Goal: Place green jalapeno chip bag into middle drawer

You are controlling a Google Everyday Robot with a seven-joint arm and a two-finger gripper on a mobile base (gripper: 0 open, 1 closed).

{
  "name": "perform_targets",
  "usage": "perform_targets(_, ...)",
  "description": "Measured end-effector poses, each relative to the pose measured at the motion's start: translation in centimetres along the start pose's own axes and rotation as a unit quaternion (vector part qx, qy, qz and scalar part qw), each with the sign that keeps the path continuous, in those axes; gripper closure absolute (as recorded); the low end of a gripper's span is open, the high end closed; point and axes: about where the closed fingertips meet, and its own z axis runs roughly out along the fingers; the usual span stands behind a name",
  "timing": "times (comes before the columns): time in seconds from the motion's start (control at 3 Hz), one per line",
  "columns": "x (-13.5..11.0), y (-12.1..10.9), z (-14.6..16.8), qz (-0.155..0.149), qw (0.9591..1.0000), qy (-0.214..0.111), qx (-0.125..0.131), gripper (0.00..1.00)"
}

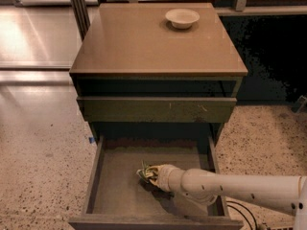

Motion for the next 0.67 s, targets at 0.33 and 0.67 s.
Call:
perform_targets(0.33,0.0,0.0,0.0,0.0,1.0,0.0,0.0,0.58)
perform_targets(0.67,0.0,0.0,0.0,0.0,1.0,0.0,0.0,0.36)
